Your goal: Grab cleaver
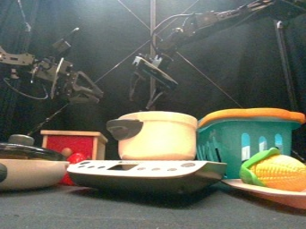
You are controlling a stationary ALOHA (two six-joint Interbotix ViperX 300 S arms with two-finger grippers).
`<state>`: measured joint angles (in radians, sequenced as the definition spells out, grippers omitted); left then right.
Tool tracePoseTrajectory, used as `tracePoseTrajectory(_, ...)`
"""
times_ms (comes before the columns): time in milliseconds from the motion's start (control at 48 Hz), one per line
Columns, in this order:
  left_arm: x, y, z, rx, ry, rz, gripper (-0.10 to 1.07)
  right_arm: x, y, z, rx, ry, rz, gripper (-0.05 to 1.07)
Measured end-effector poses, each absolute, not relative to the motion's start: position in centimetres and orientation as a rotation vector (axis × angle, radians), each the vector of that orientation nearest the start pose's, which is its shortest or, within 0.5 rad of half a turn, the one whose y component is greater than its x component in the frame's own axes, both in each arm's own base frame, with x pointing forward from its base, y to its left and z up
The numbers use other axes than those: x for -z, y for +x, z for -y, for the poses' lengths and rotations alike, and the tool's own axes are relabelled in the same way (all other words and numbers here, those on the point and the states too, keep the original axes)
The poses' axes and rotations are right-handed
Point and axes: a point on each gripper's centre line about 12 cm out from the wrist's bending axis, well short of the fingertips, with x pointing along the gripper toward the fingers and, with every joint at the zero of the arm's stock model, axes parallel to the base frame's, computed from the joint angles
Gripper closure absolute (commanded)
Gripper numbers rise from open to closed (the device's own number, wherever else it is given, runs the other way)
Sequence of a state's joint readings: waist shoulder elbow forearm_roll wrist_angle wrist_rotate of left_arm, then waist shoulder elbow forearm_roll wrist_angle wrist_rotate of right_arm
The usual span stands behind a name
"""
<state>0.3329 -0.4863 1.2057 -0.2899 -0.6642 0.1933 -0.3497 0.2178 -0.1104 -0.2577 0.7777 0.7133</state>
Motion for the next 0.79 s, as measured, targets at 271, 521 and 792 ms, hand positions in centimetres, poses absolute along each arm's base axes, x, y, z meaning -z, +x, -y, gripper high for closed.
tracePoseTrajectory(271,-21.3,23.3,-10.3,-0.511,-0.043,-0.070,0.15,-28.0,46.4,18.4,0.715,0.535,-0.737,0.05)
tracePoseTrajectory(521,-21.2,23.2,-10.3,-0.514,-0.043,-0.071,0.15,-27.1,46.8,18.1,0.711,0.529,-0.761,0.05)
tracePoseTrajectory(792,-21.1,23.1,-10.5,-0.521,-0.045,-0.073,0.15,-26.7,46.9,18.2,0.716,0.532,-0.769,0.09)
